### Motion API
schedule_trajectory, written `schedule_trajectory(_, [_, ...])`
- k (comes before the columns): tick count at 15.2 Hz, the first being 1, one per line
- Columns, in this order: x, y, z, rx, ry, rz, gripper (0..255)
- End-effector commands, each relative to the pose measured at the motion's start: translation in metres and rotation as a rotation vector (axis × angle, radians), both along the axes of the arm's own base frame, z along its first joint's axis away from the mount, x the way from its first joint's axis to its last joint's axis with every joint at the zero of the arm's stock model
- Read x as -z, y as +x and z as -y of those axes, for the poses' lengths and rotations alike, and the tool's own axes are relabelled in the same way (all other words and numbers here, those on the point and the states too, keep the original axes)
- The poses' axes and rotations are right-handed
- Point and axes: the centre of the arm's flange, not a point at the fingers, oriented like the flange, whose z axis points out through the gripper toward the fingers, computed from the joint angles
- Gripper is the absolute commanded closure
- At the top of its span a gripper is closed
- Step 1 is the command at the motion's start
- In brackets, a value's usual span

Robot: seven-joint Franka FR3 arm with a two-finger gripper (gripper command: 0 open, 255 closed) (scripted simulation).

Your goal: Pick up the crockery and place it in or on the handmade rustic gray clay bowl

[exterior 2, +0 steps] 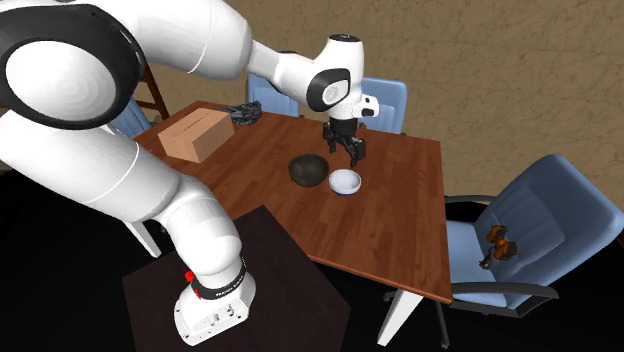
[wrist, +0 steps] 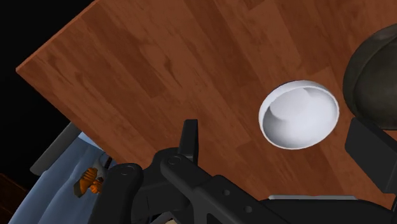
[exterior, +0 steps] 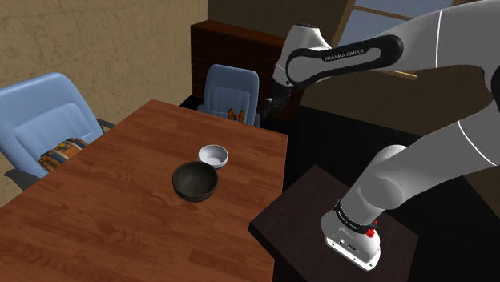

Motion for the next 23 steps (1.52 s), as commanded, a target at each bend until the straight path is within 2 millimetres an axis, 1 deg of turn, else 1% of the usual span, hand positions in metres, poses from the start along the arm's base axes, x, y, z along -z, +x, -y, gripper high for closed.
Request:
schedule_trajectory(1, [0.023, 0.014, -0.007, 0.004, 0.003, 0.005, 0])
schedule_trajectory(21, [0.233, 0.158, -0.061, 0.041, 0.026, 0.032, 0])
schedule_trajectory(23, [0.243, 0.16, -0.062, 0.041, 0.026, 0.032, 0])
